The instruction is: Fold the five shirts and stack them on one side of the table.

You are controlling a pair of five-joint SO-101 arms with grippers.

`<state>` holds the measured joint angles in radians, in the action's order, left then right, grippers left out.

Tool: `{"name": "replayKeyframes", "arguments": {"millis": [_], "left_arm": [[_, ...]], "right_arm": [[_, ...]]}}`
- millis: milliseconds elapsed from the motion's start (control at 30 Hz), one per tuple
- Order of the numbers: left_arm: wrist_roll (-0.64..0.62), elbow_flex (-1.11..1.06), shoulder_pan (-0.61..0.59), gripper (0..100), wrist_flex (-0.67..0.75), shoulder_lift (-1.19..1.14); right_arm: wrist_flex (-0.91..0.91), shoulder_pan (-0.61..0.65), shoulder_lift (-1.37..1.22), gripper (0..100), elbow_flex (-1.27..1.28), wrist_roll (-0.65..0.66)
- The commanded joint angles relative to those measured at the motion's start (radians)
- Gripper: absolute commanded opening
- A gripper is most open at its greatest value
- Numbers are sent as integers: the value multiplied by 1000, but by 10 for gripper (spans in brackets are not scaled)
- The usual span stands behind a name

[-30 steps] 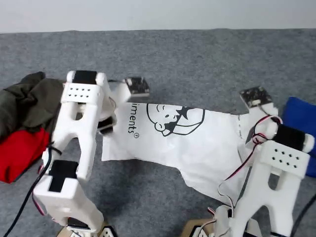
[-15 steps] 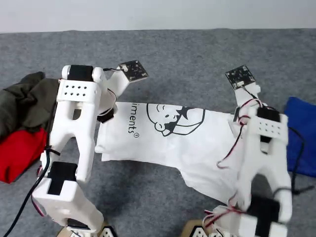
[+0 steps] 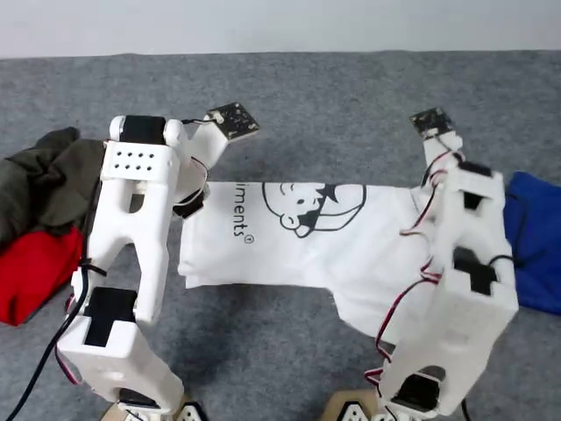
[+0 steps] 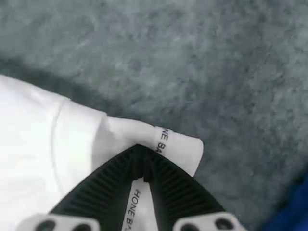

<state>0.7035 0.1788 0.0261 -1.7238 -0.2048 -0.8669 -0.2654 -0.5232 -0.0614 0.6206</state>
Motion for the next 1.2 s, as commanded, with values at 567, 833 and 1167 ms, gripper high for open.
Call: {"name": "replayKeyframes", "arguments": {"millis": [567,833,1167], "left_arm": [[-161,8,275,8,41,52],[-359,2,465,8,198,49],[-399,58,694,82,235,-169]], "right_arm": [[-839,-10,354,10,-439,9],[-928,-47,659,9,-431,-92],[-931,-48,1118,9,-430,-216]]}}
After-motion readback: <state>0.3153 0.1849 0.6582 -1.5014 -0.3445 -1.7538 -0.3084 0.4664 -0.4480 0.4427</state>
